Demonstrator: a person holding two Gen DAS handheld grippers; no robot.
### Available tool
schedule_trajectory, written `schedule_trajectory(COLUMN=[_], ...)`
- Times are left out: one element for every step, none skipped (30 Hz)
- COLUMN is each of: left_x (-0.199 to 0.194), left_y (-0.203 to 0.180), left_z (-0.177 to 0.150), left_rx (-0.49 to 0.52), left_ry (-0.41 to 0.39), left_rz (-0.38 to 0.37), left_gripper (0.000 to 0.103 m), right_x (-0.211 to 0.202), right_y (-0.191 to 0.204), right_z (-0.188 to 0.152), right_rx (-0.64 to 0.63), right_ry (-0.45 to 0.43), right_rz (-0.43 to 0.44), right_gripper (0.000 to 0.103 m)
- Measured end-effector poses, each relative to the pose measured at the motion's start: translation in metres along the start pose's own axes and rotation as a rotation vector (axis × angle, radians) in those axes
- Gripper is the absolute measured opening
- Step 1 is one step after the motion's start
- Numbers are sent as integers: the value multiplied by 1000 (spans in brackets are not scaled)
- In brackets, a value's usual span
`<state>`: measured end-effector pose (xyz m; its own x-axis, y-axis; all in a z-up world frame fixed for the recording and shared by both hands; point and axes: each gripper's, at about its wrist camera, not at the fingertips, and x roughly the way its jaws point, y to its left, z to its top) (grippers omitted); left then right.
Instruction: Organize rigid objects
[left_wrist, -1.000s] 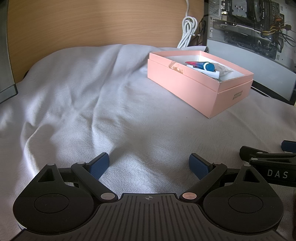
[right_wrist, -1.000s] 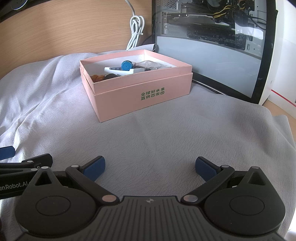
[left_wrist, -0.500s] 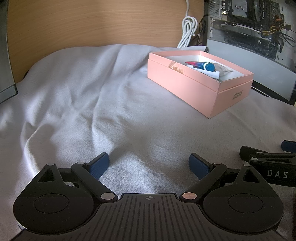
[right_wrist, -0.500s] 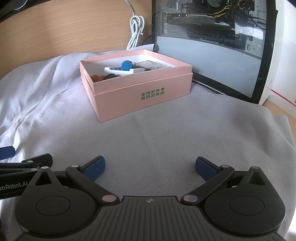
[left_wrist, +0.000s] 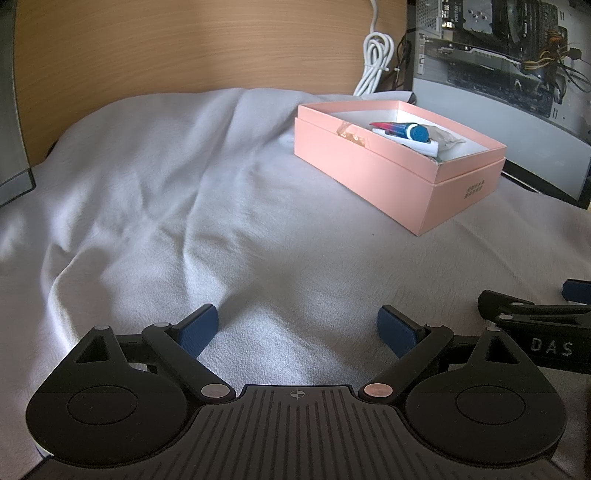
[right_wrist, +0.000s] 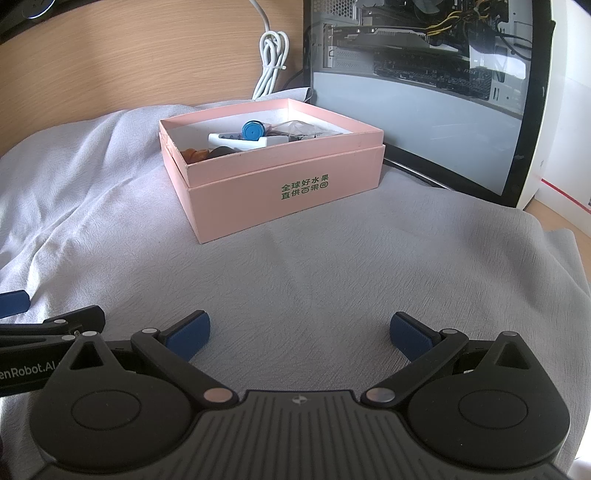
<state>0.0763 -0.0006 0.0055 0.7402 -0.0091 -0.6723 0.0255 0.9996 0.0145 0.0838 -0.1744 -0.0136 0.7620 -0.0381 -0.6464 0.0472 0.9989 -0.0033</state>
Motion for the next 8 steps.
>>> schedule_trajectory(left_x=[0,0,0,0,0,0,0,0], left_y=[0,0,0,0,0,0,0,0], left_z=[0,0,0,0,0,0,0,0], left_rx=[0,0,0,0,0,0,0,0], left_ry=[0,0,0,0,0,0,0,0], left_rz=[0,0,0,0,0,0,0,-1], left_gripper=[97,97,97,97,97,97,97,97], right_x=[-1,-1,-1,0,-1,-1,0,0], right_y=[3,5,5,2,-2,-2,0,2], right_z=[0,-1,-1,-1,-1,-1,-1,-1], right_rx=[4,2,1,19,33,34,23,17], right_ry=[-2,-4,-5,1,-2,-2,1,0], right_rz=[-14,-26,-27,-13,0,1,-7,-13], right_gripper=[103,103,103,103,103,103,103,103])
